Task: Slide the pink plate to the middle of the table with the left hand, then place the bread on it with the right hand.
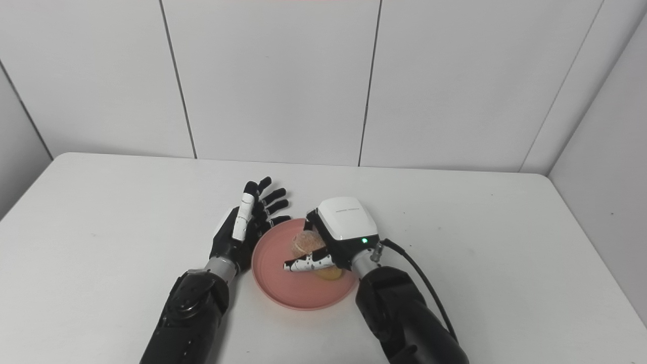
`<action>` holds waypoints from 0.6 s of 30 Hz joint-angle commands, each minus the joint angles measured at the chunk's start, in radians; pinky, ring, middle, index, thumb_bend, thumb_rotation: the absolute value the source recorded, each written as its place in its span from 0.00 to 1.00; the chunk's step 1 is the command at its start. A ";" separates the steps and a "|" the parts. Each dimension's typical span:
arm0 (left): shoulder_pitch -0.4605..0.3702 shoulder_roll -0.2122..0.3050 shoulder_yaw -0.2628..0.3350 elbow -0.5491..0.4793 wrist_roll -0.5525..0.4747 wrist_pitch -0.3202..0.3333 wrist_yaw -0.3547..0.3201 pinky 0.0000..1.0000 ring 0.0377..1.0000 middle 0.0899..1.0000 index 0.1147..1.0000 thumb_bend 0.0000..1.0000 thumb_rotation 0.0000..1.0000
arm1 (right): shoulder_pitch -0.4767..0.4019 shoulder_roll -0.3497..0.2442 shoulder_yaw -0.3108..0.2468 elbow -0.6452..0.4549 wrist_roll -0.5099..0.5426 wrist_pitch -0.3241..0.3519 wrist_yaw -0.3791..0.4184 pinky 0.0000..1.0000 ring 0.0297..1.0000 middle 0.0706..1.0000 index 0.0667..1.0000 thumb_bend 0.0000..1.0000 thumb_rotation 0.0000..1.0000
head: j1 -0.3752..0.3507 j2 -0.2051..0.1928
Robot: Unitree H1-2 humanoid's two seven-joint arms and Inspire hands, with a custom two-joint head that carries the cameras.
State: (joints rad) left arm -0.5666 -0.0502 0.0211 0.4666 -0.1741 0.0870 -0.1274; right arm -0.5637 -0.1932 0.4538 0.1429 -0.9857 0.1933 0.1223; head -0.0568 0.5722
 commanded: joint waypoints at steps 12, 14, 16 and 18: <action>-0.005 -0.010 -0.006 0.001 0.004 0.021 0.003 0.69 0.85 0.87 0.93 1.00 0.90 | -0.024 -0.006 -0.029 0.051 0.083 -0.138 -0.189 0.13 0.17 0.22 0.32 0.71 0.68 | 0.003 0.001; -0.004 -0.011 -0.005 0.000 0.004 0.022 0.005 0.70 0.85 0.87 0.93 1.00 0.90 | -0.022 -0.007 -0.028 0.044 0.090 -0.137 -0.187 0.16 0.20 0.26 0.35 0.87 0.77 | 0.003 0.001; -0.002 -0.012 -0.004 0.000 0.006 0.021 0.009 0.67 0.83 0.86 0.93 1.00 0.90 | -0.021 -0.010 -0.029 0.035 0.108 -0.145 -0.177 0.22 0.28 0.35 0.45 0.97 0.84 | 0.003 0.001; -0.002 -0.013 -0.005 0.002 0.008 0.018 0.011 0.64 0.83 0.86 0.92 1.00 0.90 | -0.021 -0.015 -0.026 0.027 0.117 -0.146 -0.167 0.29 0.36 0.44 0.53 0.99 0.87 | 0.002 0.002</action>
State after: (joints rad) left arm -0.5666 -0.0503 0.0211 0.4667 -0.1739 0.0873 -0.1262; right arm -0.5602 -0.1959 0.4411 0.2053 -0.8789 0.0966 -0.0345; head -0.0552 0.5737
